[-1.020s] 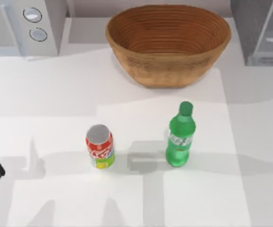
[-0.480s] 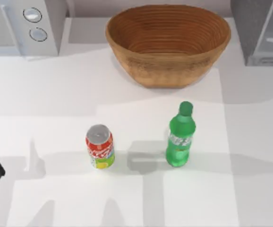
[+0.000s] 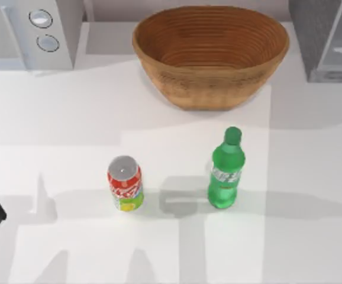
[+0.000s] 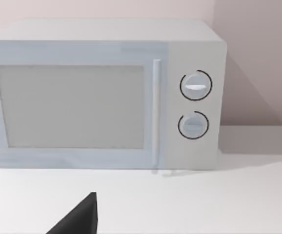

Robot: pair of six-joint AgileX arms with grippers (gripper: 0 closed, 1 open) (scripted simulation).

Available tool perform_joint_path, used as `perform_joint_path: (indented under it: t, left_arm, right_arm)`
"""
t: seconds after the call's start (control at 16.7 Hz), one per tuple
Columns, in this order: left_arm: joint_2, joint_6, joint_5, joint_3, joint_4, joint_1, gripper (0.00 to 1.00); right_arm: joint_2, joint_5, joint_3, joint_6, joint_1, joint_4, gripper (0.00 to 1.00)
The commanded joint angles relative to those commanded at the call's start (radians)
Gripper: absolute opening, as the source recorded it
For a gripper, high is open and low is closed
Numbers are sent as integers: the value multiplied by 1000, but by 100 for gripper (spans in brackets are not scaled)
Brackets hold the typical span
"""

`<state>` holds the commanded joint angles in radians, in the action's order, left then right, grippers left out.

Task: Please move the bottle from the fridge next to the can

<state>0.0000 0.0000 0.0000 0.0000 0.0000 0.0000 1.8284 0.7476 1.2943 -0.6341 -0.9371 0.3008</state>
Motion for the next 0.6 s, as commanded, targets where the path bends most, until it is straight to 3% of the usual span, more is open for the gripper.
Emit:
perform_joint_path:
  t: [0.36,0.6]
  left_arm:
    - [0,0,0,0,0,0,100]
    - [0,0,0,0,0,0,100]
  right_arm:
    - [-6,-2,-6,11,1,-14,100]
    - [-31,-98,-34,86,108,-64,100]
